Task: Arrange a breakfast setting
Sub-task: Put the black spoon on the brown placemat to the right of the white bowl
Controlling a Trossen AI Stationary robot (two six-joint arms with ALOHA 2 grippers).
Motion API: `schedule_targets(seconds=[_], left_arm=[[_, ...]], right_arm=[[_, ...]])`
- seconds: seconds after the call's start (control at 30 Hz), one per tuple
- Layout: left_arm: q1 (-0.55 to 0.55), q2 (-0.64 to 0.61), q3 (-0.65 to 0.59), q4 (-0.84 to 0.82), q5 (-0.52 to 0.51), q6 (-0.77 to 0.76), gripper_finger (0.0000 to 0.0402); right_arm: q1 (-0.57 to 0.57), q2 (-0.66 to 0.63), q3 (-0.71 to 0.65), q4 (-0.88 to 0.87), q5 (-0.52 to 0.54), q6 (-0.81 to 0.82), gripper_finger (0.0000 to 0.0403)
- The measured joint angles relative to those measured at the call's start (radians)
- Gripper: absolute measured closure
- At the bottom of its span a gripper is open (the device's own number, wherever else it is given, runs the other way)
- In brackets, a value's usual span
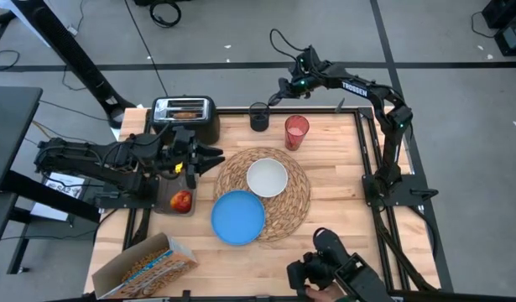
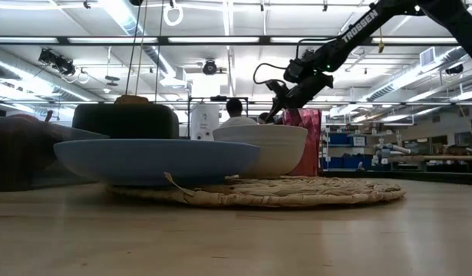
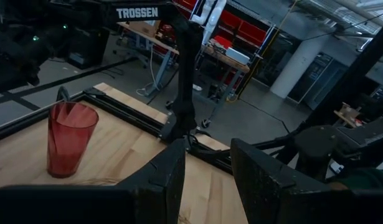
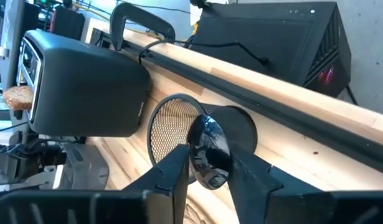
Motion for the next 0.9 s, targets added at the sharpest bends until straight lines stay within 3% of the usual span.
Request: schedule_targets(seconds=[0.43, 0.9], left_arm=[[0.000, 0.000, 0.000, 0.000, -0.001, -0.001, 0.0267], [0.000, 0.000, 0.000, 0.000, -0.001, 0.002, 0.0267]], right_arm=[[0.024, -0.004, 0.002, 0.063, 0.000, -0.026, 0.0380], [0.067, -0.117, -0.001, 0.100, 0.037, -0.042, 0.0390]])
